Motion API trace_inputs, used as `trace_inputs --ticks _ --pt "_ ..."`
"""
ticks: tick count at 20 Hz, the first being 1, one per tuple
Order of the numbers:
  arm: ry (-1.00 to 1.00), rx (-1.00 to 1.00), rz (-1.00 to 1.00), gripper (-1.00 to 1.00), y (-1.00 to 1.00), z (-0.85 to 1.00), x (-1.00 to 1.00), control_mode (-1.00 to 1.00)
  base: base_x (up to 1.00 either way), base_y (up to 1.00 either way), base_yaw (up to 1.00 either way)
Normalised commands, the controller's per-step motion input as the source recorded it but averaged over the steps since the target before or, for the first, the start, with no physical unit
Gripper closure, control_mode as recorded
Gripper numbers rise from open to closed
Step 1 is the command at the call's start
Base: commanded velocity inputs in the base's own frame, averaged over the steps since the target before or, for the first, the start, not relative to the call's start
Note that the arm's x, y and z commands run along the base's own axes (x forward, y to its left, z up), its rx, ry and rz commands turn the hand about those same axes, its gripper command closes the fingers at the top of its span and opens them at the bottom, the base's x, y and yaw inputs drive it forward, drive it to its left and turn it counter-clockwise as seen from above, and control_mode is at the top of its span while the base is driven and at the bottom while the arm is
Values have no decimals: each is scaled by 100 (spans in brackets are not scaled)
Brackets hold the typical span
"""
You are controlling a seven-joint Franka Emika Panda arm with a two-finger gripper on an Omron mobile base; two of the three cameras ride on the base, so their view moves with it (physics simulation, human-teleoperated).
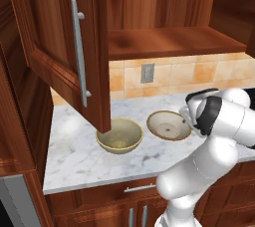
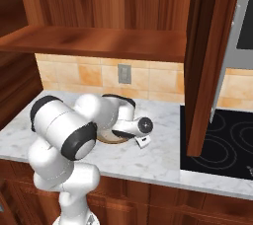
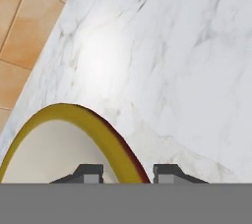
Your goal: Open the cabinet. Pick the bowls from the counter and place them in the cabinet. Then close the cabinet.
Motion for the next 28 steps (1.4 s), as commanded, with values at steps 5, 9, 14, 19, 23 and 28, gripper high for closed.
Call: trace_inputs --ticks 5,9,14,19,23,28 --pt "0 0 0 100 0 -26 0 -100 0 0 0" --pt "-4 2 0 100 -17 -3 -8 -100 0 0 0" --pt "-16 9 -3 100 -31 34 -41 -100 0 0 0" --pt "-17 8 -5 100 -11 56 -52 -100 0 0 0" --pt "-6 3 -9 100 0 76 -38 -100 0 0 0" --pt "1 0 -5 100 1 97 -42 -100 0 0 0"
